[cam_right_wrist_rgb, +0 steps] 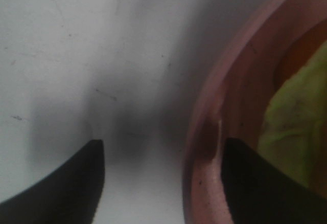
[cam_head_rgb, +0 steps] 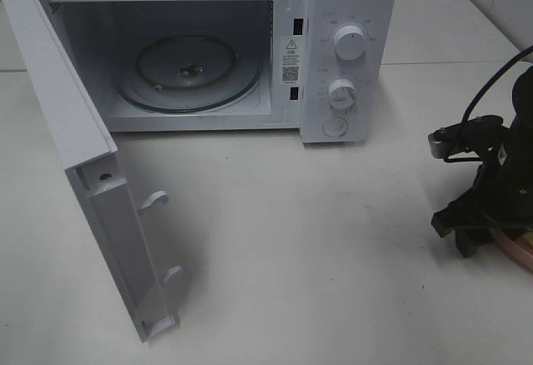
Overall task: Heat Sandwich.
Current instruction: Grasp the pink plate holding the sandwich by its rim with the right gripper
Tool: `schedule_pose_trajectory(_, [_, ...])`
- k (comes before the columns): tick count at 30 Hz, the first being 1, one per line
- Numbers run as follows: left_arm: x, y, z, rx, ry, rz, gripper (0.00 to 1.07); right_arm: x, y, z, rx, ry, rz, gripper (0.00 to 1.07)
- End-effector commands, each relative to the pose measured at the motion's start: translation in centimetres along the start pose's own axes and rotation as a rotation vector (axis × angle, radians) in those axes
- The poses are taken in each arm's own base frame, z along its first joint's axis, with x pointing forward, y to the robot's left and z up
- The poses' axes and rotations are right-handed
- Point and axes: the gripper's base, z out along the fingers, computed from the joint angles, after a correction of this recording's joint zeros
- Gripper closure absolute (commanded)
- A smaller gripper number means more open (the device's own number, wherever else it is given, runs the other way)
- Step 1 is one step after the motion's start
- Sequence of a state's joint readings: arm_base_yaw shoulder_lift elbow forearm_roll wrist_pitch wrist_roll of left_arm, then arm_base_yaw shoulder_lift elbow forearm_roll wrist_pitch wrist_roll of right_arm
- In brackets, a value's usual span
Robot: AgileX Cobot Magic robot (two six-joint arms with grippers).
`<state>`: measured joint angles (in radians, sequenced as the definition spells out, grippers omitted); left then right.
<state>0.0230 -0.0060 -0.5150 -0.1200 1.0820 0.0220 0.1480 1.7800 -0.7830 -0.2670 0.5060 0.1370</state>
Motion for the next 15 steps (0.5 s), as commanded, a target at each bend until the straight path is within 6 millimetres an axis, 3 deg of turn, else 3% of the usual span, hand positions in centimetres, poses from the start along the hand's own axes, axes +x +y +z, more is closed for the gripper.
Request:
schedule_pose_trajectory(1, [0.12,-0.05,-0.28,0.009,-0.030,0.005,0.10,-0.01,-0.46,-0.03,0.035,0.003,0.019,0.70])
schedule_pose_trajectory(4, [0.12,-0.05,-0.28,0.009,-0.030,0.005,0.10,-0.03,-0.79,-0.05,0.071,0.002,0.024,0.93])
schedule_pose_trajectory(5, [0.12,-0.05,-0.28,0.009,-0.030,0.005,0.10,-0.03,-0.79,-0.05,0.071,0.002,0.024,0.93])
schedule_pose_trajectory(6, [0.12,-0.05,-0.28,0.009,-0.030,0.005,0.10,0.00,-0.88,-0.06,0.081,0.004,0.025,1.07])
schedule_pose_trajectory(15, [0.12,-0.05,-0.28,0.009,-0.030,0.005,0.10,-0.08,-0.83,-0.09,0.084,-0.001,0.023,1.07])
